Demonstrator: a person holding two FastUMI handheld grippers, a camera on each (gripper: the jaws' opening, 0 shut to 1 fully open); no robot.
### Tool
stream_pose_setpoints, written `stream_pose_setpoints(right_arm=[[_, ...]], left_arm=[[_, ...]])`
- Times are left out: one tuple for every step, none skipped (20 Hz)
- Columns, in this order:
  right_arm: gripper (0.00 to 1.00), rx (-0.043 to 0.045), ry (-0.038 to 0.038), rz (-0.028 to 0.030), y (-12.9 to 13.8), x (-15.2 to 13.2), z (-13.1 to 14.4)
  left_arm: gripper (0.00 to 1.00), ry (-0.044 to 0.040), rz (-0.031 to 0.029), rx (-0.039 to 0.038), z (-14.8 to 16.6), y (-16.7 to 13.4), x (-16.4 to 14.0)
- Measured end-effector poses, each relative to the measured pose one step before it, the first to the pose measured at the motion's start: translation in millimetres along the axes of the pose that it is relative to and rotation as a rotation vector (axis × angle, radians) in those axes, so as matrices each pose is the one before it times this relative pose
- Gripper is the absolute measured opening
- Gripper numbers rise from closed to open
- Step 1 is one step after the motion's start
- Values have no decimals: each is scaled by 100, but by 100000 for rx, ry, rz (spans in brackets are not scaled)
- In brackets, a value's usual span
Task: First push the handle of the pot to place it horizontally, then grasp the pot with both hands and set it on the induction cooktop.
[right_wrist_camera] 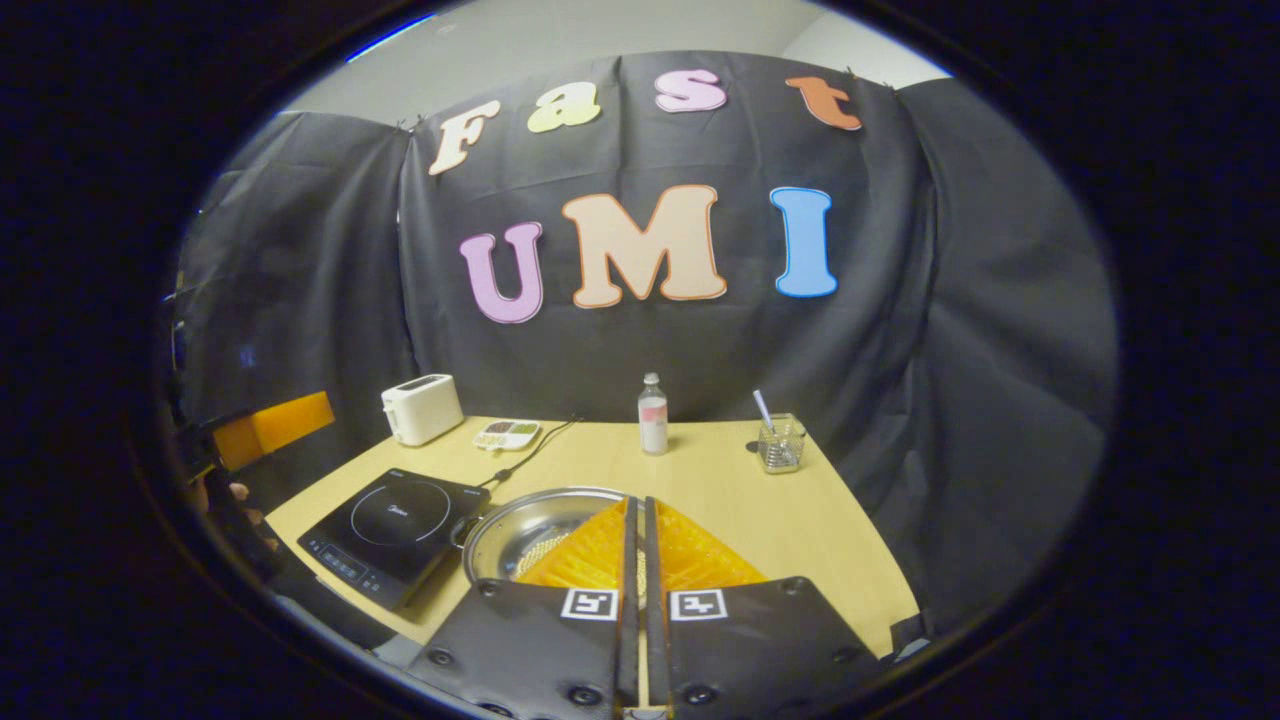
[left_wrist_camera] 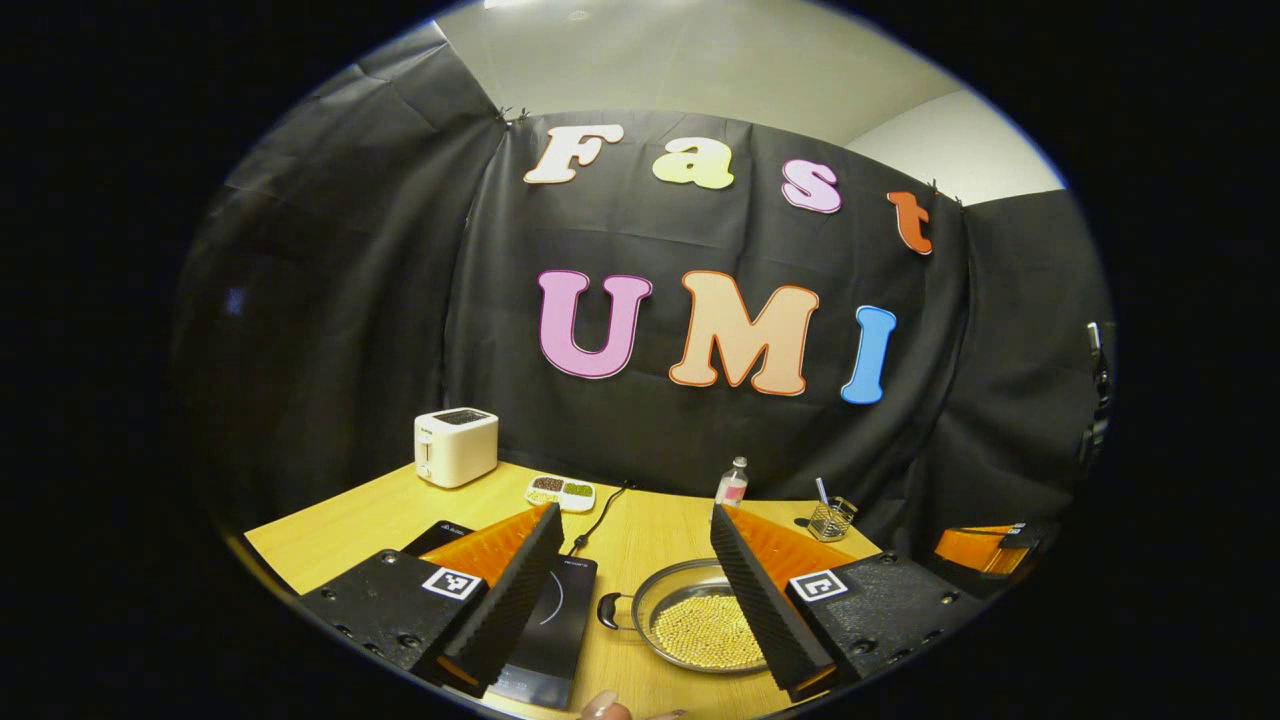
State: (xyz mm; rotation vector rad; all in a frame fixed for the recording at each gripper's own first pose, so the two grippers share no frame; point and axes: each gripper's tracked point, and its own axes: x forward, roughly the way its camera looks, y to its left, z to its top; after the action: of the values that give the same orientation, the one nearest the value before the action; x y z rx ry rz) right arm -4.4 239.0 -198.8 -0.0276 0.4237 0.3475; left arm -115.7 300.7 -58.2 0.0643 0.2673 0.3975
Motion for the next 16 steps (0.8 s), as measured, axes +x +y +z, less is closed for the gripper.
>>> stream_pose_setpoints(right_arm=[[5, 190, 88, -240, -76, -97, -82], [5, 316, 254, -76, -64, -81, -70], [5, 256, 214, -383, -93, 47, -17], [5, 91, 165, -331, -141, 1, 20], [5, 7, 194, -272, 7, -26, -109], [18, -191, 521, -122, -42, -62, -148], [31, -210, 771, 43, -25, 181, -179], [44, -218, 2107, 627, 187, -294, -535], [56, -689, 2744, 601, -50, 388, -887], [69, -1421, 3574, -1553, 205, -3263, 415], [82, -210, 1981, 519, -946, 3495, -1608], [95, 551, 971, 1153, -263, 889, -356], [95, 1023, 2547, 1512, 46, 770, -316], [95, 1271, 3272, 1144, -237, 706, -528], [95, 1823, 5092, 801, -444, 833, -967], [95, 2339, 5298, 1145, -505, 912, -908]], left_arm=[[92, 297, -287, 71, -82, -101, 32], [96, 241, -245, 180, -51, -54, 15], [96, 1, -251, 184, -13, -38, -73], [92, -80, -233, 90, -21, -11, 4], [92, 241, -103, 84, -58, 14, -40], [92, 497, -22, 6, -187, 136, -40], [96, 735, 130, -83, -209, 123, -42], [96, 527, 209, -102, -205, 76, 77], [92, 521, 472, -251, -137, 182, -17], [92, 656, 440, -460, -231, 18, 17], [92, 1191, -237, -879, -468, -127, 84], [96, 2064, -1941, -1251, -696, -563, 285], [96, 4459, -2791, -1847, -1404, -669, 668], [95, 7064, -2177, -3076, -2054, -364, 594], [96, 8503, -2509, -5324, -2278, -303, 1602], [94, 8749, -2288, -7115, -1823, -57, 748]])
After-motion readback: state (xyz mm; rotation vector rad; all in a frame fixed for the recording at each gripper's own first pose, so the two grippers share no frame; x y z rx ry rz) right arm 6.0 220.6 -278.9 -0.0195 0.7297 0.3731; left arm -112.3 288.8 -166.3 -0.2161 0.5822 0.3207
